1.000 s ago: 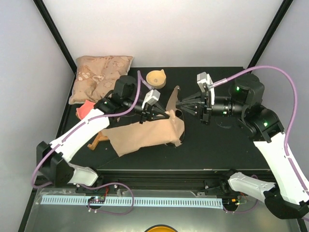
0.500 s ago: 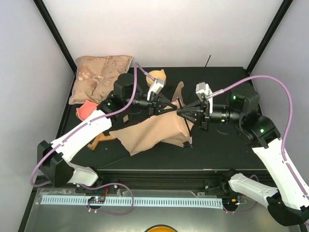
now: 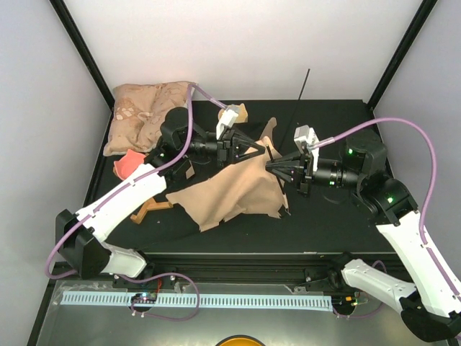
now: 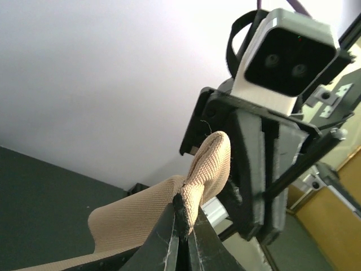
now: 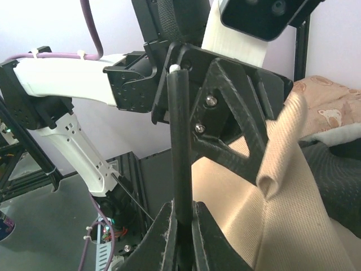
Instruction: Set up the pet tent
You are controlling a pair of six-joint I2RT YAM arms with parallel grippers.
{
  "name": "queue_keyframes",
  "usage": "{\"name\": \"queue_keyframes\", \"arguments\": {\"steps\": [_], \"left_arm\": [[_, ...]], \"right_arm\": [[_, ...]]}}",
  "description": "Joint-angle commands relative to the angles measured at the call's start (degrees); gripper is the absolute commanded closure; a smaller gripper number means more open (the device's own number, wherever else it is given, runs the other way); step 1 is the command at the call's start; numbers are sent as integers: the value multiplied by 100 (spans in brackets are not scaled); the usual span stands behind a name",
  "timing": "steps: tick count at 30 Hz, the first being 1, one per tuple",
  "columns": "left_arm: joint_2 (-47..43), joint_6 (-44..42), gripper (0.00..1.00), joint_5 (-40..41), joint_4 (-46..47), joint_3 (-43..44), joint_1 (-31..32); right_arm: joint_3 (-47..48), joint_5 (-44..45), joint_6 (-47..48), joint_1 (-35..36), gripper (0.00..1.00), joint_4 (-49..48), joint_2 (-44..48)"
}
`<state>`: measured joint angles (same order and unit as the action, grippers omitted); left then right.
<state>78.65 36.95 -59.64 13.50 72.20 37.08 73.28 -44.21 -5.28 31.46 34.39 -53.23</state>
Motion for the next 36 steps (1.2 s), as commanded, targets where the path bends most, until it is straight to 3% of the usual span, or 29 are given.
{"name": "queue_keyframes", "arguments": {"steps": [1,36], "left_arm": [[-470,965,98,30,2303,762,-168],[-852,981,98,16,2441,328,-362]], "right_arm": [[-230,268,-205,-17,99,1534,-170],[-540,-119,-61,-24,99,1846,-353]]}}
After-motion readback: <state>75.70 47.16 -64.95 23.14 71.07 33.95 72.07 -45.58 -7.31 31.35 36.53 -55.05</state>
